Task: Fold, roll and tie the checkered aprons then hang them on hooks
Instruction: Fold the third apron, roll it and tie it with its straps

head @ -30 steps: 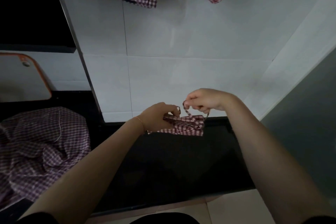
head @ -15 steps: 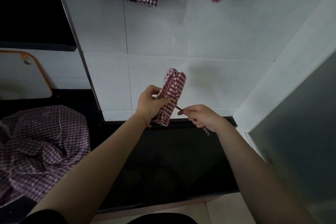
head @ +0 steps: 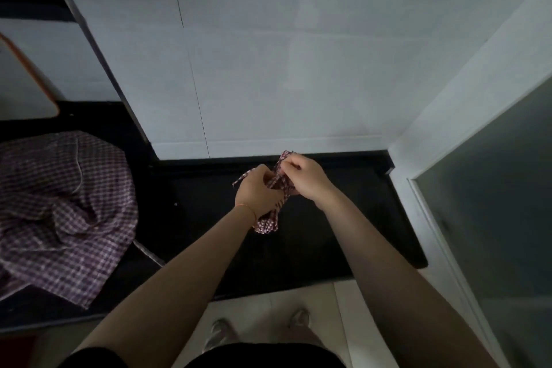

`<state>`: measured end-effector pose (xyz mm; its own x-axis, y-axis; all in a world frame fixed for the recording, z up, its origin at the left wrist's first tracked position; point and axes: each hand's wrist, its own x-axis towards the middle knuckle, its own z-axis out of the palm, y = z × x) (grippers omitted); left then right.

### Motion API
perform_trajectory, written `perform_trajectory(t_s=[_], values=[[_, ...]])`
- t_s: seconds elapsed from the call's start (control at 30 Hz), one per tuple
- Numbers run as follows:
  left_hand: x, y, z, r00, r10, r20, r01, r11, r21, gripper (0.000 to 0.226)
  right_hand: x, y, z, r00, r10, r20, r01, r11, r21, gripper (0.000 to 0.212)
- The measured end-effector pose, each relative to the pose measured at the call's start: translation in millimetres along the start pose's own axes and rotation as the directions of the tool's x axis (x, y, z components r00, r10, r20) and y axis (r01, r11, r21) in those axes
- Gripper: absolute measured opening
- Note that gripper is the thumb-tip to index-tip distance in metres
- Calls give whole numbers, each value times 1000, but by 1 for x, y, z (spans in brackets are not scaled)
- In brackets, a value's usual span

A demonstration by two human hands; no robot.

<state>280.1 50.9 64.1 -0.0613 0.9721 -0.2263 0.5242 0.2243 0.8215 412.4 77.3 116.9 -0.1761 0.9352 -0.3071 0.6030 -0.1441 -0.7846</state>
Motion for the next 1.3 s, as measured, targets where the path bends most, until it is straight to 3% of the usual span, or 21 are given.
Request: perform_trajectory(t_s=[0.07,0.17,0.3,0.4,0.5,0.7,0.83,0.9,1.0,1.13,1.23,1.3], values=[[2,-20,21,987,-128,99,143,976,-166,29,4,25,15,1000,21,-20,-21,1000,9,24],[-3,-48,46,928,-296,225,364,847,-388,35,3,61,31,997,66,-29,-65,997,41,24],[-5,-62,63,807,-491,330,558,450,-697,26,-3,98,43,986,165,-17,-162,978,134,22],[-6,-67,72,781,-510,360,562,324,-761,30,-5,113,48,969,247,-21,-238,951,199,20],[-12,-65,75,805,-492,333,535,359,-765,23,-4,116,49,966,251,-57,-232,945,229,20],[-12,-61,75,864,-461,202,465,577,-672,15,-3,109,50,974,219,-52,-201,952,232,20],[-10,-56,71,953,-301,31,291,885,-364,11,-2,102,53,980,200,-16,-192,960,203,20],[-8,-57,68,980,-198,28,199,966,-164,16,-2,100,53,983,184,-8,-179,967,180,20],[-6,-65,67,992,-126,14,126,992,-31,19,-1,98,54,980,198,-16,-191,962,195,21],[-3,-66,65,964,-264,21,260,933,-250,15,-1,101,54,966,260,-4,-250,930,271,22],[-1,-56,64,963,-262,69,271,936,-224,22,-3,101,53,961,276,9,-264,910,320,21],[0,-53,65,950,-306,62,310,902,-301,18,-6,99,53,965,259,45,-260,914,312,20]])
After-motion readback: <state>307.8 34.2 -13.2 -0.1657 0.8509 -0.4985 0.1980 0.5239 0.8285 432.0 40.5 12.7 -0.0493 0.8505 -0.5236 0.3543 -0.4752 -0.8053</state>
